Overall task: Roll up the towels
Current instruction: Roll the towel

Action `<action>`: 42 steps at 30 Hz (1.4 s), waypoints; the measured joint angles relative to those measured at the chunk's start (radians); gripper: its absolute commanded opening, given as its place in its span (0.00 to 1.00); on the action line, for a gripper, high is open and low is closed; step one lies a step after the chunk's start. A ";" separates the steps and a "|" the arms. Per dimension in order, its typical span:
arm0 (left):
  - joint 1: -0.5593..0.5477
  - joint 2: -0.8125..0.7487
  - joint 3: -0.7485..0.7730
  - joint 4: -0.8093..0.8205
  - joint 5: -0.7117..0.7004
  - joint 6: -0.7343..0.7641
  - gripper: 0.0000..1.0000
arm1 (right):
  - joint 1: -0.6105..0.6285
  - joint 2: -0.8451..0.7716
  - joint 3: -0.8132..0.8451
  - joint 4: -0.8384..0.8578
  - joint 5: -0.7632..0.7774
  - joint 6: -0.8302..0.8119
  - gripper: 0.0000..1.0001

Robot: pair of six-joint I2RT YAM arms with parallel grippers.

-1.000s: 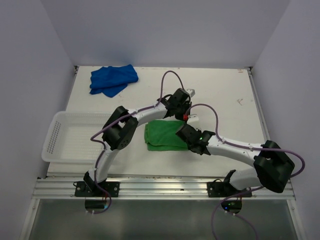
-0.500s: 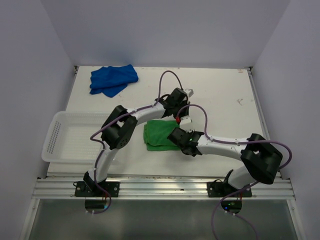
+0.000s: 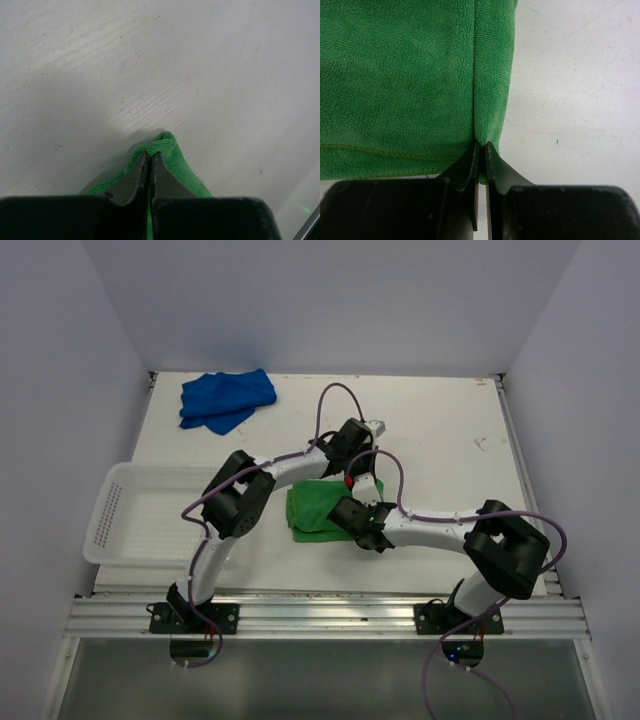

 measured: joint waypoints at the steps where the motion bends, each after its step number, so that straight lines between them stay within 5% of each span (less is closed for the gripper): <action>1: 0.000 0.000 -0.003 0.005 0.000 0.004 0.00 | 0.000 0.004 0.000 0.003 -0.001 0.002 0.04; 12: 0.004 0.000 -0.031 0.047 0.005 0.017 0.00 | 0.000 -0.010 -0.019 0.039 -0.006 0.043 0.22; 19: 0.017 -0.002 -0.058 0.114 0.005 0.029 0.00 | -0.004 -0.128 -0.045 0.034 -0.058 0.079 0.41; 25: 0.025 -0.008 -0.089 0.166 0.006 0.050 0.00 | -0.045 -0.295 -0.097 0.042 -0.120 0.121 0.43; 32: 0.025 -0.017 -0.109 0.189 0.005 0.066 0.00 | -0.250 -0.497 -0.204 0.101 -0.287 0.149 0.45; 42: 0.025 -0.027 -0.131 0.211 0.005 0.067 0.00 | -0.549 -0.509 -0.378 0.366 -0.664 0.232 0.45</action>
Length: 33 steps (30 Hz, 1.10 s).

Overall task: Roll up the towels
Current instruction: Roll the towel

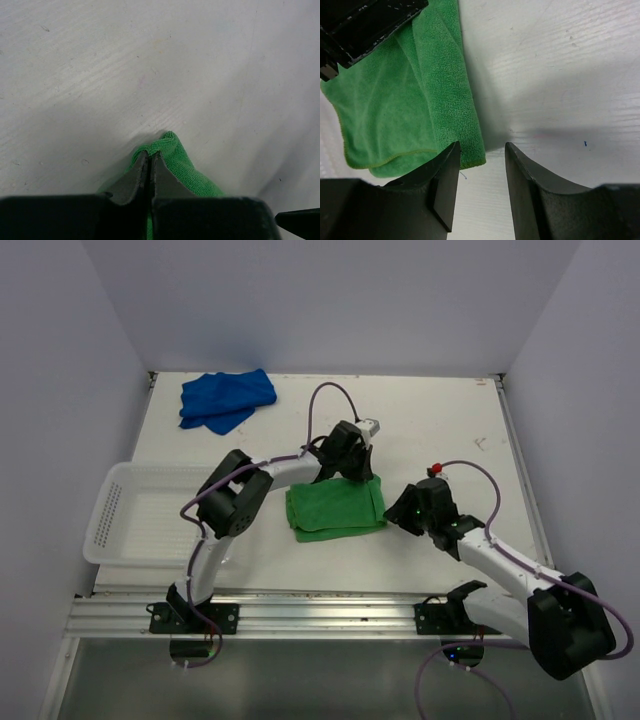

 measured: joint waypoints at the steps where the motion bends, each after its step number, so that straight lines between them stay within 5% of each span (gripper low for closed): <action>1: 0.000 -0.001 -0.003 0.002 0.000 0.000 0.00 | -0.017 0.000 -0.013 0.024 -0.029 0.010 0.45; 9: 0.000 -0.007 -0.010 0.004 -0.006 0.002 0.00 | -0.097 0.058 -0.029 0.188 -0.181 0.056 0.47; 21: 0.000 -0.009 -0.012 0.003 -0.008 0.003 0.00 | -0.101 0.189 -0.054 0.269 -0.213 0.041 0.46; 33: 0.000 -0.009 -0.012 0.000 -0.008 0.000 0.00 | -0.101 0.215 -0.097 0.362 -0.227 -0.032 0.13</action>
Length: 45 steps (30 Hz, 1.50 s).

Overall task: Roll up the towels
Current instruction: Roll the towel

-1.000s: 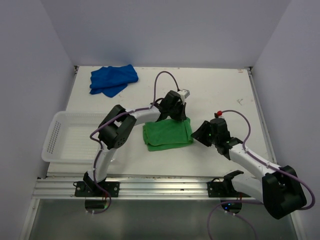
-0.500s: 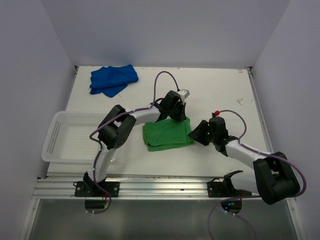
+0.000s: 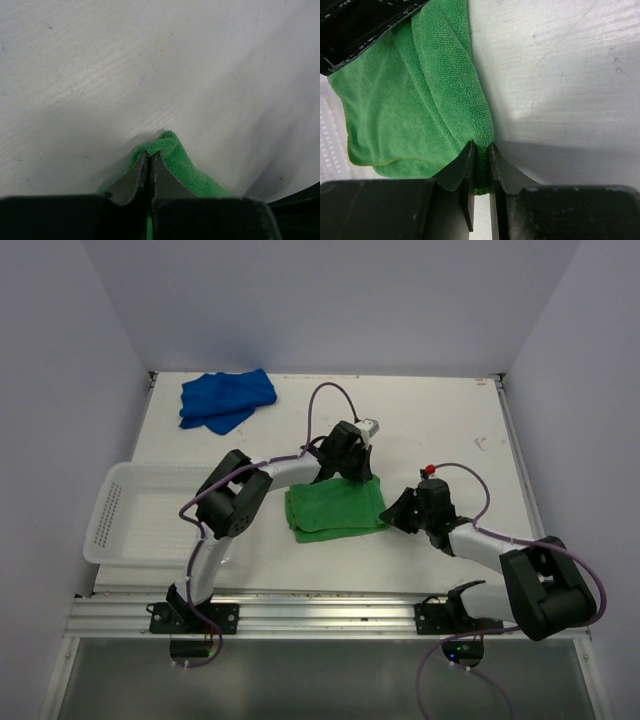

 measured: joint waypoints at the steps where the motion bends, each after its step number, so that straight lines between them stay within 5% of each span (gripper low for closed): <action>1: 0.000 0.000 0.000 -0.001 0.000 0.000 0.00 | 0.000 0.000 0.000 0.002 0.000 -0.011 0.11; 6: 0.000 0.000 0.014 -0.026 -0.001 -0.001 0.01 | 0.010 -0.009 -0.002 0.006 0.005 -0.058 0.00; 18: 0.000 -0.001 0.064 -0.126 -0.008 -0.008 0.27 | 0.177 -0.066 0.002 -0.035 0.232 -0.147 0.00; 26: 0.002 -0.017 0.095 -0.193 -0.024 -0.009 0.36 | 0.223 -0.072 0.057 -0.139 0.370 -0.202 0.00; 45: 0.033 -0.075 0.142 -0.248 -0.034 -0.028 0.41 | 0.417 -0.013 0.132 -0.220 0.637 -0.342 0.00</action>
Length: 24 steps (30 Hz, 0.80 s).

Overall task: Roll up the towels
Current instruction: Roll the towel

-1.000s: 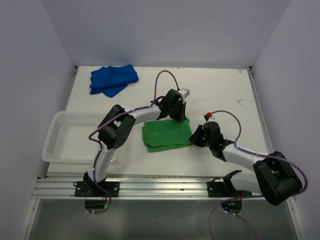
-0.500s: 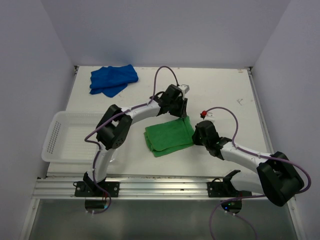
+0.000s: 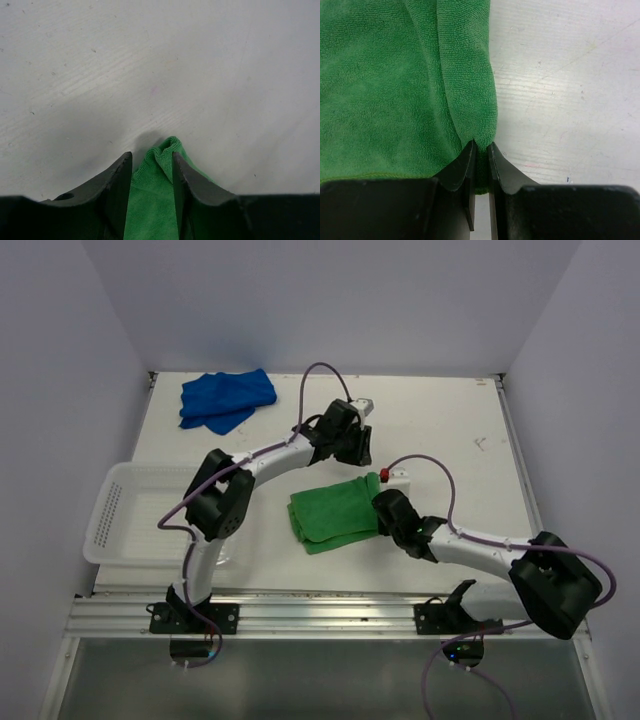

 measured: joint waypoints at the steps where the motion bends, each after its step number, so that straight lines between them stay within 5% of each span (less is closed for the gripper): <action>1: 0.001 -0.004 -0.002 0.000 0.000 0.000 0.41 | 0.016 0.007 0.006 -0.008 0.022 -0.003 0.00; 24: 0.023 -0.085 -0.084 0.002 0.007 -0.017 0.40 | 0.291 0.364 0.269 -0.217 0.474 -0.056 0.00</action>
